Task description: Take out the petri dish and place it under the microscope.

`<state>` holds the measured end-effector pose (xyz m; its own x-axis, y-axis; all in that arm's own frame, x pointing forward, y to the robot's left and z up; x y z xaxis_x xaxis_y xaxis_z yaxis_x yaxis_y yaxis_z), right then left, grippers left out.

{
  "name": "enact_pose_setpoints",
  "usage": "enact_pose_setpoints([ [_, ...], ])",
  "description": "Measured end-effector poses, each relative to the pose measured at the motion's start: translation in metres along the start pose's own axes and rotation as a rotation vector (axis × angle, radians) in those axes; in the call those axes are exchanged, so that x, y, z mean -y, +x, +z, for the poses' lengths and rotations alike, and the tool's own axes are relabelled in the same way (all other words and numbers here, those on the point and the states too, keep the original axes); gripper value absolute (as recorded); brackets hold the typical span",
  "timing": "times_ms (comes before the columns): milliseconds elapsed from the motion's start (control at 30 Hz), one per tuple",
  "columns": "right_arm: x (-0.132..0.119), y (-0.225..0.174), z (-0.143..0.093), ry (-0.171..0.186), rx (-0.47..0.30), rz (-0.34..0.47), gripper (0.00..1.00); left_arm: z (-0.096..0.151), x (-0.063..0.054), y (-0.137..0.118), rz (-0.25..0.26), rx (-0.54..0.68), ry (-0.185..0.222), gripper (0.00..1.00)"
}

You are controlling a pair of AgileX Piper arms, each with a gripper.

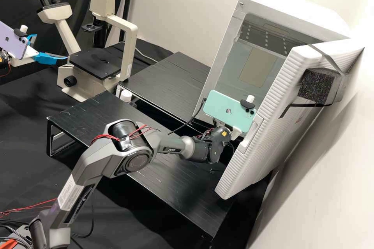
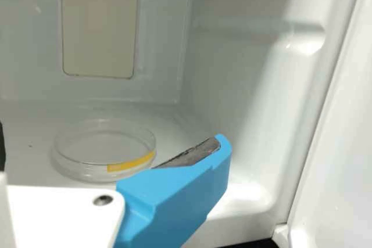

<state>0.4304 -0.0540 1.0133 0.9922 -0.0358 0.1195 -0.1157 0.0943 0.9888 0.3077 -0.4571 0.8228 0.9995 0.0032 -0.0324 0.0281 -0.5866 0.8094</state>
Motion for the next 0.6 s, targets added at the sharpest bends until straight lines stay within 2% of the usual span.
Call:
enact_pose_setpoints([
  [433, 0.018, 0.025, 0.002, 0.007, 0.019, -0.029, 1.0, 0.0, 0.0, 0.0, 0.0, 0.0, 0.0, 1.0],
  [600, 0.023, 0.032, 0.005, 0.031, 0.048, -0.032, 1.0, 0.0, 0.0, 0.0, 0.0, 0.0, 0.0, 1.0],
])
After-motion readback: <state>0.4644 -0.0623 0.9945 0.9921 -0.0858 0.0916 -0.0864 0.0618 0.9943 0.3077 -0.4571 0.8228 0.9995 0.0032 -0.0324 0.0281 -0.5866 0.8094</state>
